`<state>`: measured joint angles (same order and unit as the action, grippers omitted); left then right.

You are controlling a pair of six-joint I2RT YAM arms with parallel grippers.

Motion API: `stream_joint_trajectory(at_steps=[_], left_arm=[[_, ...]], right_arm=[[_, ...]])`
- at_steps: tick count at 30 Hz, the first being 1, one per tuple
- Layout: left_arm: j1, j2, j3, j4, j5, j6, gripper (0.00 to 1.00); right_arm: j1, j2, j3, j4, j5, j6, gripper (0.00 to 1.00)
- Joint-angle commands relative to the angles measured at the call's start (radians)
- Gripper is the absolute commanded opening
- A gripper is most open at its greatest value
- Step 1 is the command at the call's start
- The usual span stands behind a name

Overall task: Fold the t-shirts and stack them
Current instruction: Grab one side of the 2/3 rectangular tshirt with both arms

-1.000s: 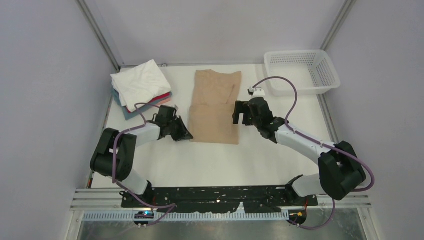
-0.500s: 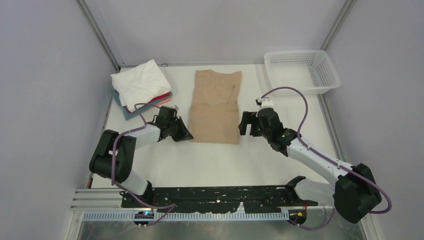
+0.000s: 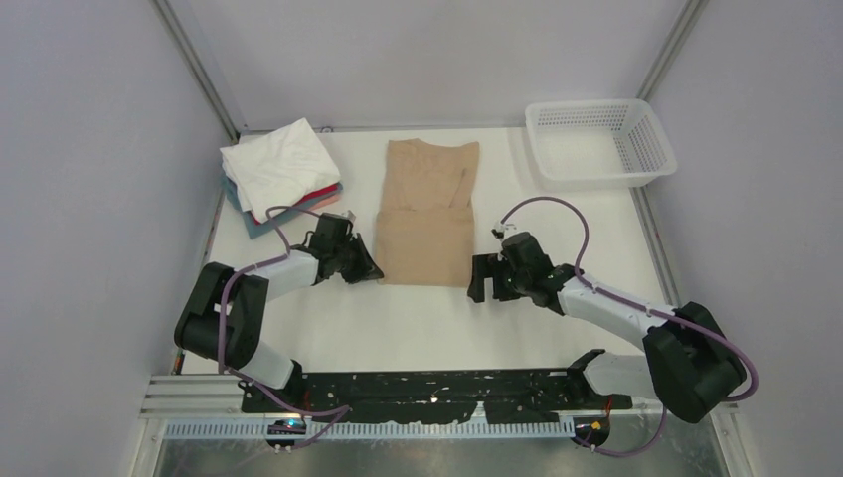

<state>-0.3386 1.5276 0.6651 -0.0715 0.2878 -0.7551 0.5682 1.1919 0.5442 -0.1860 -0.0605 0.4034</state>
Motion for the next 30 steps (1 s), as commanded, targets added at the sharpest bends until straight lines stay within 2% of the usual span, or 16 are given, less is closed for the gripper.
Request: stream_joint_trajectory(at_steps=[1, 8, 11, 13, 17, 26, 29, 30], left_arm=[[-0.003, -0.029, -0.009, -0.008, -0.018, 0.011, 0.00], [-0.004, -0.030, -0.006, -0.010, -0.014, 0.013, 0.00], [-0.004, -0.030, -0.003, -0.015, -0.014, 0.013, 0.00], [-0.003, -0.033, -0.002, -0.017, -0.014, 0.013, 0.00], [-0.003, -0.032, -0.002, -0.019, -0.019, 0.013, 0.00], [-0.004, -0.015, 0.006, -0.016, -0.016, 0.013, 0.00], [-0.004, -0.021, 0.005, -0.019, -0.012, 0.013, 0.00], [-0.004, -0.027, 0.003, -0.022, -0.012, 0.012, 0.00]], right_arm=[[0.023, 0.075, 0.043, 0.075, -0.044, 0.008, 0.97], [0.079, 0.204, 0.112, 0.133, -0.038, 0.009, 0.80], [0.086, 0.239, 0.130, 0.120, -0.026, 0.008, 0.64], [0.091, 0.242, 0.133, 0.113, -0.017, 0.002, 0.59], [0.097, 0.248, 0.129, 0.115, 0.019, -0.008, 0.54], [0.099, 0.310, 0.152, 0.112, 0.105, -0.006, 0.51], [0.103, 0.320, 0.158, 0.117, 0.077, -0.004, 0.32], [0.106, 0.315, 0.160, 0.113, 0.077, -0.002, 0.23]])
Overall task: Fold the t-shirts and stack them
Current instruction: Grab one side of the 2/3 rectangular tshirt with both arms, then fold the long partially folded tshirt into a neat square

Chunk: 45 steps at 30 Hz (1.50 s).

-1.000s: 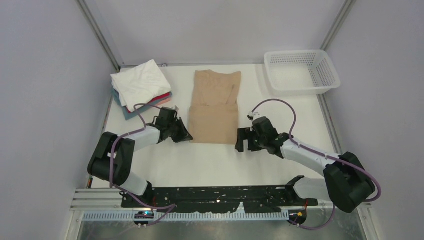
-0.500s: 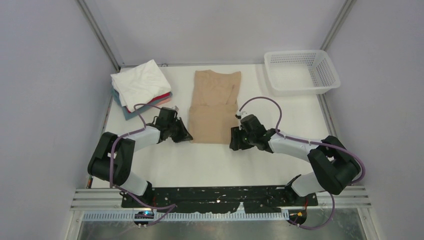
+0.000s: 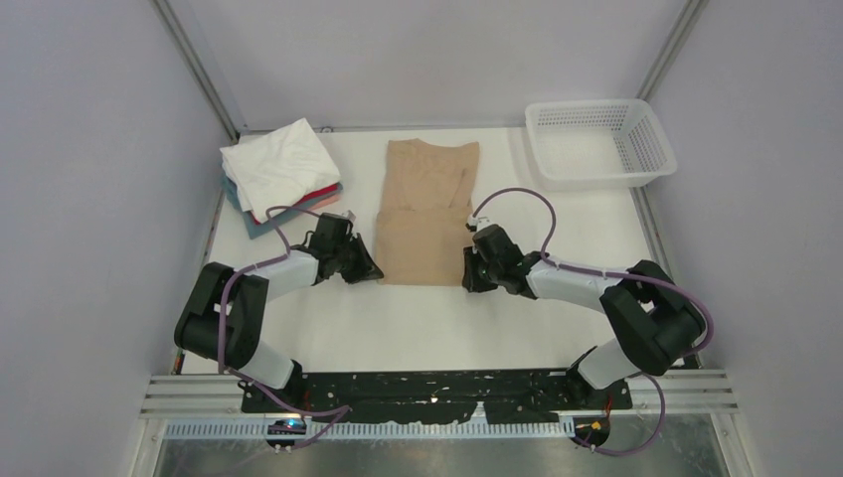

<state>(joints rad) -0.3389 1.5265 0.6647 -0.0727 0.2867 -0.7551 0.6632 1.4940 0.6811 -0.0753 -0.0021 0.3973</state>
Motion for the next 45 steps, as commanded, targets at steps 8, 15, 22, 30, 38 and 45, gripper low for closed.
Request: stream_joint_trajectory(at_steps=[8, 15, 22, 30, 38, 45], left_arm=[[-0.029, -0.208, -0.092, -0.084, -0.012, 0.004, 0.00], [-0.096, -0.588, -0.182, -0.309, 0.016, 0.036, 0.00], [-0.123, -0.942, -0.136, -0.593, 0.054, 0.088, 0.00], [-0.123, -1.069, -0.060, -0.610, 0.028, 0.071, 0.00], [-0.122, -0.896, 0.065, -0.480, -0.122, 0.077, 0.00], [-0.071, -0.607, 0.235, -0.457, -0.144, 0.102, 0.00]], right_arm=[[0.047, -0.143, -0.004, -0.112, -0.170, 0.002, 0.06], [0.089, -0.348, -0.037, -0.276, -0.460, -0.029, 0.05], [0.121, -0.514, -0.021, -0.389, -0.724, -0.090, 0.06], [0.114, -0.680, 0.052, -0.461, -0.733, -0.144, 0.07], [-0.044, -0.667, 0.138, -0.506, -0.609, -0.155, 0.05], [-0.236, -0.535, 0.136, -0.387, -0.709, -0.090, 0.06]])
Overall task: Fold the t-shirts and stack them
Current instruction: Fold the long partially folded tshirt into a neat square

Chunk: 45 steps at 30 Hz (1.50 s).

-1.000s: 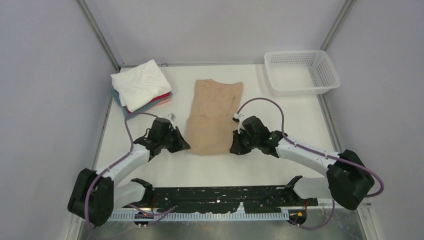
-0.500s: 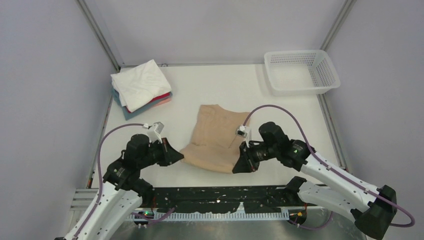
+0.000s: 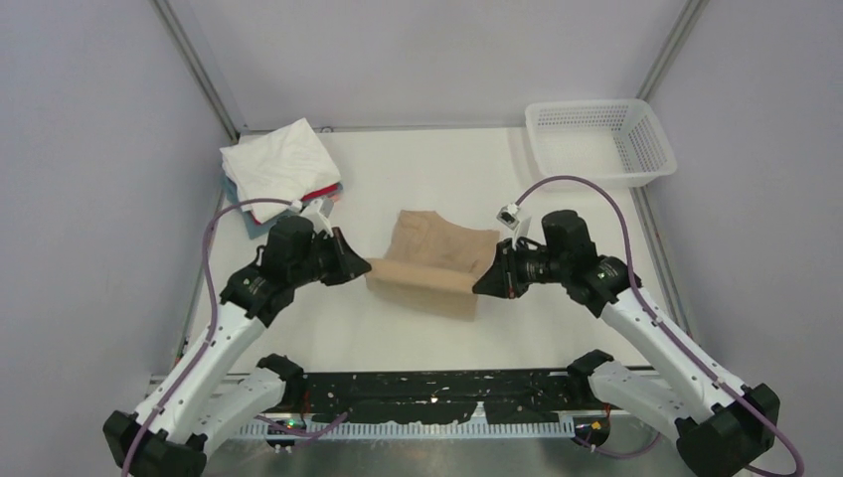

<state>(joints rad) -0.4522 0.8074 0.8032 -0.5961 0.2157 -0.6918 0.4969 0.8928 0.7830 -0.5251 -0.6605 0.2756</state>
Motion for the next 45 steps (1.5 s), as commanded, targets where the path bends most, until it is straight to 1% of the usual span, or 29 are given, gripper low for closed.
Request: stream_joint_trajectory(at_steps=[1, 6, 7, 13, 16, 18, 21, 24, 26, 30, 33, 34, 35, 36, 37, 38, 39, 40, 41, 42, 43, 45], left_arm=[[0.050, 0.145, 0.116, 0.078, -0.073, 0.042, 0.00], [0.084, 0.304, 0.211, 0.132, -0.039, 0.049, 0.00], [0.088, 0.338, 0.234, 0.135, -0.008, 0.054, 0.00], [0.106, 0.540, 0.358, 0.132, 0.026, 0.084, 0.00], [0.113, 0.651, 0.420, 0.136, 0.080, 0.089, 0.00], [0.113, 0.725, 0.468, 0.128, 0.101, 0.091, 0.00], [0.116, 0.832, 0.543, 0.099, 0.091, 0.099, 0.00], [0.123, 0.930, 0.612, 0.083, 0.108, 0.097, 0.00], [0.125, 0.990, 0.660, 0.075, 0.117, 0.101, 0.00], [0.131, 1.075, 0.727, 0.053, 0.101, 0.109, 0.00], [0.139, 1.118, 0.758, 0.051, 0.098, 0.114, 0.01], [0.143, 1.128, 0.768, 0.054, 0.093, 0.116, 0.11], [0.147, 1.139, 0.784, 0.050, 0.091, 0.121, 0.29], [0.152, 1.151, 0.803, 0.045, 0.087, 0.125, 0.54], [0.156, 1.159, 0.823, 0.032, 0.082, 0.124, 0.64], [0.160, 1.163, 0.851, 0.009, 0.086, 0.128, 0.72], [0.162, 1.160, 0.871, -0.012, 0.084, 0.134, 0.74], [0.162, 1.146, 0.878, -0.021, 0.077, 0.136, 0.76], [0.162, 1.127, 0.871, -0.019, 0.070, 0.139, 0.78], [0.161, 1.095, 0.851, -0.006, 0.069, 0.137, 0.81], [0.159, 1.062, 0.819, 0.011, 0.068, 0.133, 0.89], [0.148, 0.983, 0.730, 0.049, 0.074, 0.120, 0.99]], right_arm=[[-0.100, 0.080, 0.035, 0.075, -0.055, 0.038, 0.05], [-0.197, 0.191, 0.065, 0.131, -0.053, 0.068, 0.06], [-0.216, 0.204, 0.073, 0.143, -0.039, 0.073, 0.05], [-0.285, 0.293, 0.093, 0.167, -0.016, 0.091, 0.06], [-0.312, 0.330, 0.107, 0.174, 0.011, 0.093, 0.05], [-0.324, 0.364, 0.118, 0.179, 0.051, 0.095, 0.06], [-0.331, 0.433, 0.140, 0.191, 0.117, 0.097, 0.05], [-0.333, 0.495, 0.162, 0.251, 0.150, 0.118, 0.06], [-0.333, 0.564, 0.182, 0.276, 0.173, 0.125, 0.06], [-0.334, 0.656, 0.233, 0.283, 0.260, 0.145, 0.07], [-0.334, 0.711, 0.255, 0.335, 0.278, 0.158, 0.12], [-0.334, 0.739, 0.270, 0.357, 0.276, 0.161, 0.13], [-0.334, 0.755, 0.294, 0.366, 0.274, 0.162, 0.17], [-0.334, 0.786, 0.308, 0.372, 0.279, 0.164, 0.20], [-0.334, 0.798, 0.338, 0.373, 0.297, 0.165, 0.34], [-0.334, 0.818, 0.356, 0.364, 0.302, 0.168, 0.45], [-0.334, 0.825, 0.391, 0.353, 0.307, 0.165, 0.64], [-0.332, 0.827, 0.404, 0.330, 0.308, 0.157, 0.71], [-0.330, 0.819, 0.413, 0.323, 0.315, 0.156, 0.81], [-0.327, 0.793, 0.408, 0.320, 0.336, 0.156, 0.89], [-0.320, 0.774, 0.393, 0.319, 0.353, 0.161, 0.97], [-0.292, 0.691, 0.356, 0.318, 0.434, 0.180, 0.96]])
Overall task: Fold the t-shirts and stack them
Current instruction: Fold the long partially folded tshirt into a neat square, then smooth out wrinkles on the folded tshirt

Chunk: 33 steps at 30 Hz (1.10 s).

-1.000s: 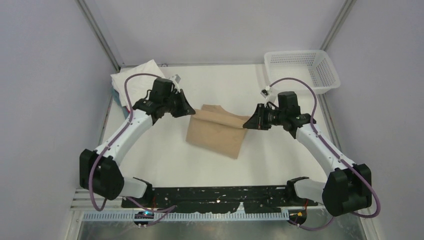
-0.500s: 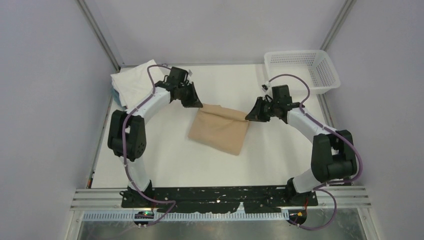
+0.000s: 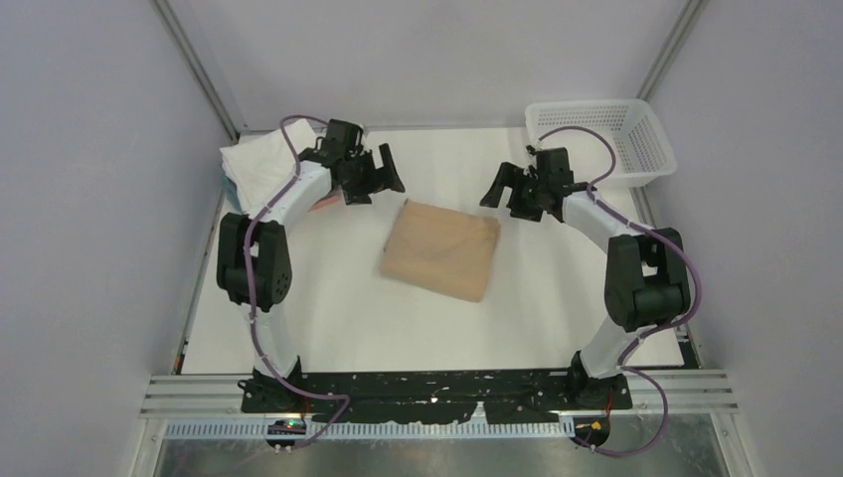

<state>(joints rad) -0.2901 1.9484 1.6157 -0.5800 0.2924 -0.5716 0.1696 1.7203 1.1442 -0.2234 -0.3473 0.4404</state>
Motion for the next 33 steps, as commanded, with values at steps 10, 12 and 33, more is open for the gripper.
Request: stream_joint_trajectory(at_steps=[10, 12, 33], left_arm=[[-0.166, -0.345, -0.511, 0.366, 0.153, -0.062, 1.00], [-0.169, -0.346, -0.571, 0.410, 0.143, -0.069, 1.00], [-0.286, -0.418, -0.790, 0.457, -0.088, -0.151, 0.99]], right_arm=[[0.156, -0.074, -0.120, 0.271, -0.025, 0.177, 0.95], [0.158, -0.009, -0.087, 0.272, -0.027, 0.178, 0.95], [0.140, 0.192, 0.238, 0.021, 0.121, -0.014, 0.95]])
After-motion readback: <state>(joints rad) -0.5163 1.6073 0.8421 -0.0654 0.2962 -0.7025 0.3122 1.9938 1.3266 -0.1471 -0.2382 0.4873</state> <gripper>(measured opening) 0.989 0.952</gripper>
